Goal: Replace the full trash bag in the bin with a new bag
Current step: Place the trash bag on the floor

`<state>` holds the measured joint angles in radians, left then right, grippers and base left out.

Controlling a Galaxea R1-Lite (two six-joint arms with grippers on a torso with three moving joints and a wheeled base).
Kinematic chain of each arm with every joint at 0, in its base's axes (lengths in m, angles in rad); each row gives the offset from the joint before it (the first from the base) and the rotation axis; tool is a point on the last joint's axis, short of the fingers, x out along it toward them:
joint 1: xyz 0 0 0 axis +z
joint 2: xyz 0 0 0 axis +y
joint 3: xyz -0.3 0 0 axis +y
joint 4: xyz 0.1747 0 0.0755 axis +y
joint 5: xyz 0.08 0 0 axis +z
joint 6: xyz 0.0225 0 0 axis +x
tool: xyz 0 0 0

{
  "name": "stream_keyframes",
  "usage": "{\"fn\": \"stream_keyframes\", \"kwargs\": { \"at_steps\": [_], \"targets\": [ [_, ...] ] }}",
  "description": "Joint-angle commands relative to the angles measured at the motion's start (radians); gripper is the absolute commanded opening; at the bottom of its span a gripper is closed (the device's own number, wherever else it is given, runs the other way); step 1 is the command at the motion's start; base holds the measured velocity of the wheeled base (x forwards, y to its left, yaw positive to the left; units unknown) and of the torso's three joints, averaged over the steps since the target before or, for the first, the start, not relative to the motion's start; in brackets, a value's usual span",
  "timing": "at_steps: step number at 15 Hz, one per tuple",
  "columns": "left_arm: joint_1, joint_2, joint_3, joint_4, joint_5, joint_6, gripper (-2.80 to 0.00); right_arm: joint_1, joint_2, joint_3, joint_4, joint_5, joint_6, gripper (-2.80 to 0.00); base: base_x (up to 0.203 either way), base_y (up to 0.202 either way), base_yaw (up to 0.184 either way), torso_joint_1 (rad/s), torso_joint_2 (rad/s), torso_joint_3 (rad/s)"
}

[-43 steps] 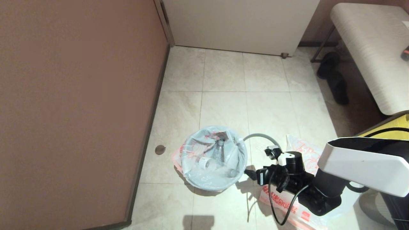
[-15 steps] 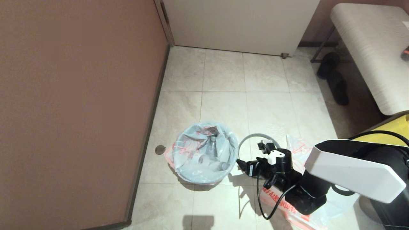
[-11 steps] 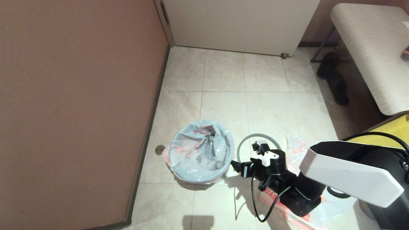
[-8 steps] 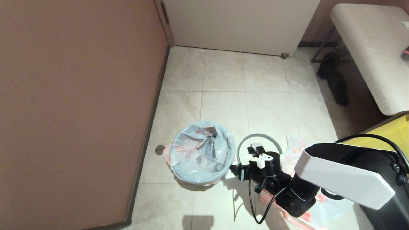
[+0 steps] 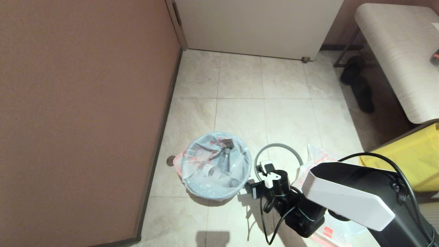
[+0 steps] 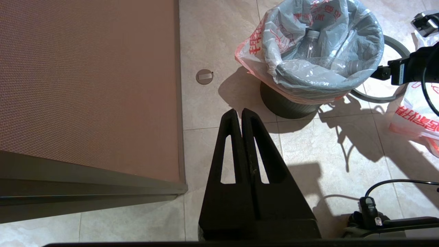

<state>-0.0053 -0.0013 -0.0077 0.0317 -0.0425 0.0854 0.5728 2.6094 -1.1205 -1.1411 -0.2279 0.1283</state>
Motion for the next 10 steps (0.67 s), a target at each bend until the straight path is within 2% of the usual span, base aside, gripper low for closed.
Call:
{"fn": "stream_keyframes", "kwargs": {
  "at_steps": [1,3,7,10],
  "targets": [
    [0.0,0.001,0.0,0.001,0.0,0.001,-2.8,0.001,0.031,-0.017,-0.003,-0.008,-0.005,0.0,0.0,0.0,0.0,0.0,0.0,0.0],
    [0.001,0.001,0.0,-0.001,0.0,0.001,-2.8,-0.006,0.041,-0.039,0.024,-0.017,-0.006,0.0,0.0,0.0,0.0,0.0,0.0,0.0],
    [-0.001,0.001,0.0,0.0,0.0,0.001,-2.8,0.043,0.045,-0.085,0.105,0.005,-0.005,0.0,0.0,0.0,0.0,0.0,0.0,0.0],
    [-0.001,0.001,0.0,0.0,0.0,0.001,-2.8,0.042,0.041,-0.067,0.108,0.011,-0.024,0.0,0.0,0.0,0.0,0.0,0.0,0.0]
  ]
}}
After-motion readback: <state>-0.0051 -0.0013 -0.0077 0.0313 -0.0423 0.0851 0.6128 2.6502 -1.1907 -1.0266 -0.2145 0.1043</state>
